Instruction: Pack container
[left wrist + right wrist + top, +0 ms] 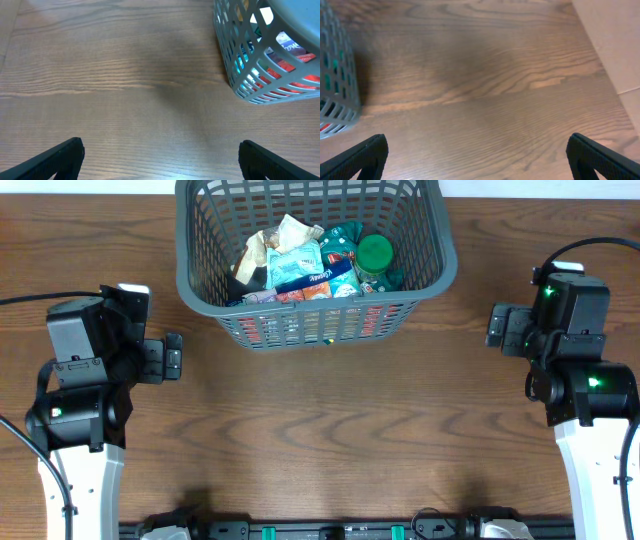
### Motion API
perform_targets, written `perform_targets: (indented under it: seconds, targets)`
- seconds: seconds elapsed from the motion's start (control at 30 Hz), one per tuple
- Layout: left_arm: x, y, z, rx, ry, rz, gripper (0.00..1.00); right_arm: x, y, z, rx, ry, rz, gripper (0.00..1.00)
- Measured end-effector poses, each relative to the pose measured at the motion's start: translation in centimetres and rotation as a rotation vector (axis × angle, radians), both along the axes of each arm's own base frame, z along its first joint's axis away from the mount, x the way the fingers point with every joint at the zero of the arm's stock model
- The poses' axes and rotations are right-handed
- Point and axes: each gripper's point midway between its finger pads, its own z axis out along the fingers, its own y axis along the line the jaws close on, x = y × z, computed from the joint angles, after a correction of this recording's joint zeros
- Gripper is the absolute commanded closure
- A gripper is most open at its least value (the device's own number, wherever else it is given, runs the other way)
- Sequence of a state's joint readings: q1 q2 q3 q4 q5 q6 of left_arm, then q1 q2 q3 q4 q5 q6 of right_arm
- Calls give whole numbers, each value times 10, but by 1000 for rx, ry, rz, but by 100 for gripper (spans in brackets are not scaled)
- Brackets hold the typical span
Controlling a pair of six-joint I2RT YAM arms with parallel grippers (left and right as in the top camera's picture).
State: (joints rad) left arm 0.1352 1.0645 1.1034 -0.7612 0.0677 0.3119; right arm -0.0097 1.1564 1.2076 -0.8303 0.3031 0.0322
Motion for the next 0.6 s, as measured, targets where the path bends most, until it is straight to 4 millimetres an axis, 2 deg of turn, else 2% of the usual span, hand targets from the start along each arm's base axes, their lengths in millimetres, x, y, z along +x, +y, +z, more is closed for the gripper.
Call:
perform_targets:
  seconds: [0.3, 0.5, 0.6]
  targets:
    - [0, 0, 0, 0, 0, 0, 1, -4, -4, -1, -20, 13, -15, 1]
    - [0, 0, 0, 0, 0, 0, 1, -11, 6, 23, 20, -131, 31, 1]
    - [0, 0, 0, 0, -1, 0, 1, -28, 15, 26, 52, -209, 71, 1]
